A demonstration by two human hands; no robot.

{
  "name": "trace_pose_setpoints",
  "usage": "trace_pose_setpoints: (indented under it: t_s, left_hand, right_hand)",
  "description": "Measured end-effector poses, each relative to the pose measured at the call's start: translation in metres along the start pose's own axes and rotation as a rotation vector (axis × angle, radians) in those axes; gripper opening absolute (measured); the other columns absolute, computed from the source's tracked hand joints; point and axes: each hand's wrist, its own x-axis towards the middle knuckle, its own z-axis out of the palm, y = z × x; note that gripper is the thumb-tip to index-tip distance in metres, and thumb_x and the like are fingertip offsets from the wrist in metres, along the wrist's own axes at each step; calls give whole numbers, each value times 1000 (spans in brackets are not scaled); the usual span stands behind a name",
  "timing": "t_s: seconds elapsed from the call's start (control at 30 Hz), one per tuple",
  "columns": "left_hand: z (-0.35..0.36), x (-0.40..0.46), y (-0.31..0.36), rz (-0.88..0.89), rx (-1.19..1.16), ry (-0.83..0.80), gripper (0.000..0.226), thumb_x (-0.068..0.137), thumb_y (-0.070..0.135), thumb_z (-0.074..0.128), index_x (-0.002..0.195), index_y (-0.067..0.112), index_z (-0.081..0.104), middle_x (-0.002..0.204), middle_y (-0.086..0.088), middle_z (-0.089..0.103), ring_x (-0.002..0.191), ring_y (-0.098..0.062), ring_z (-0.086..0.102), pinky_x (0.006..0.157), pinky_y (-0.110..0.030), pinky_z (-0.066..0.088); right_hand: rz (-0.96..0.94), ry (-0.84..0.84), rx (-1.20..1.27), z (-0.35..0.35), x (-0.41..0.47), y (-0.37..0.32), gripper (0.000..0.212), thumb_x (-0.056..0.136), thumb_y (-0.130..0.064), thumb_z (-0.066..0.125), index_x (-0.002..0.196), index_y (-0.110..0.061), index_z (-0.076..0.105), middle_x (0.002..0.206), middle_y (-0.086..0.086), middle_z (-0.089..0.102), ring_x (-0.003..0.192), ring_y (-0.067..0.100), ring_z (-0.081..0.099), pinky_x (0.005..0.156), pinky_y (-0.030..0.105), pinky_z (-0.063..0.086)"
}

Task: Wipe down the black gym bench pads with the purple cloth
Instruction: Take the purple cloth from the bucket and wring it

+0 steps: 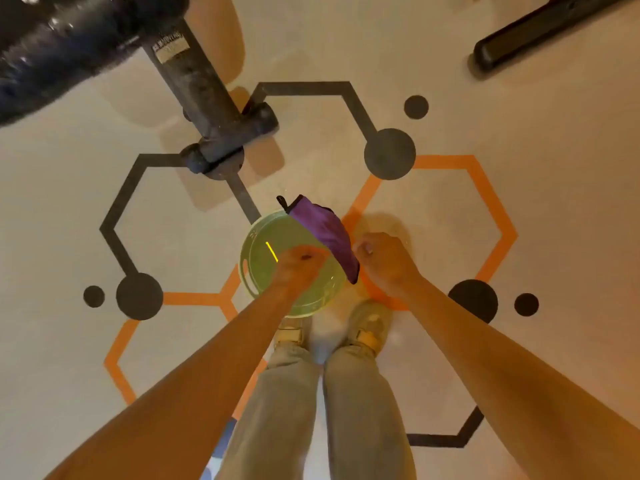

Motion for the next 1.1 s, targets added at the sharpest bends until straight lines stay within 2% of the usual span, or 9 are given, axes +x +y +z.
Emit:
trace_pose_setpoints:
  t_s: [0.13, 0.23, 0.37, 0.47, 0.57, 0.73, 0.9, 1.0, 1.1]
  left_hand:
    - [12, 23, -8, -63, -239, 3, 25, 96, 10, 55, 118, 4, 64, 88, 0, 58, 87, -15, 52, 82, -24, 41]
    - [24, 37, -12, -135, -388, -79, 33, 98, 15, 50, 130, 11, 59, 114, 6, 55, 104, -9, 47, 93, -24, 34]
    - [38, 50, -14, -191, -516, 36, 11, 89, 17, 65, 99, 17, 71, 115, -2, 66, 120, -18, 53, 100, -33, 38]
    - [40, 46, -15, -187, -589, 122, 8, 81, 10, 74, 82, 15, 69, 103, -9, 70, 107, -26, 64, 102, -39, 46]
    - [35, 24, -2, -110, -555, 207, 21, 78, 3, 76, 77, 15, 59, 88, -10, 63, 77, -22, 59, 81, -32, 51]
    - [10, -27, 34, 72, -554, 36, 25, 82, -9, 66, 87, 16, 60, 90, -9, 66, 88, -27, 64, 84, -39, 54]
    - [-26, -91, 68, 249, -323, -81, 41, 81, -11, 66, 112, 16, 62, 111, -8, 66, 97, -16, 67, 86, -35, 57]
    - [-45, -133, 97, 403, -168, -73, 49, 84, -15, 61, 130, 2, 54, 117, -6, 62, 89, 9, 66, 75, -14, 54]
    - [-62, -173, 132, 546, -4, -38, 40, 84, -11, 63, 122, 2, 60, 115, -4, 62, 88, 15, 62, 74, -5, 46]
  right_hand:
    - [11, 47, 44, 16, 23, 12, 22, 94, -10, 49, 103, -8, 69, 114, 10, 68, 103, 28, 63, 90, 37, 49]
    - [-14, 59, 73, 27, 34, 21, 23, 92, -5, 48, 104, -7, 68, 115, 12, 66, 107, 27, 61, 93, 38, 48]
    - [-45, 53, 37, 27, 36, 26, 26, 94, -6, 47, 113, -10, 65, 123, 11, 61, 110, 26, 59, 94, 33, 47]
    - [-106, 67, -34, 18, 26, 26, 31, 95, -7, 45, 123, -12, 59, 128, 9, 56, 112, 27, 56, 88, 32, 45]
    - [-302, 194, -188, 4, 12, 20, 40, 89, -6, 52, 127, -14, 56, 131, 9, 55, 117, 31, 51, 89, 37, 44]
    - [-511, 162, -357, -21, -16, -10, 56, 74, -23, 63, 130, -16, 56, 131, 3, 58, 125, 30, 50, 109, 43, 32]
    - [-414, 203, -225, -60, -62, -63, 37, 77, -24, 60, 113, -14, 63, 111, 4, 68, 109, 29, 59, 111, 38, 27]
    - [-343, 201, -36, -84, -98, -98, 27, 82, -11, 64, 108, -16, 57, 105, 3, 68, 99, 27, 61, 100, 34, 40]
    - [-283, 226, 244, -114, -140, -135, 23, 82, -3, 63, 102, -14, 57, 94, 0, 63, 89, 21, 59, 74, 21, 49]
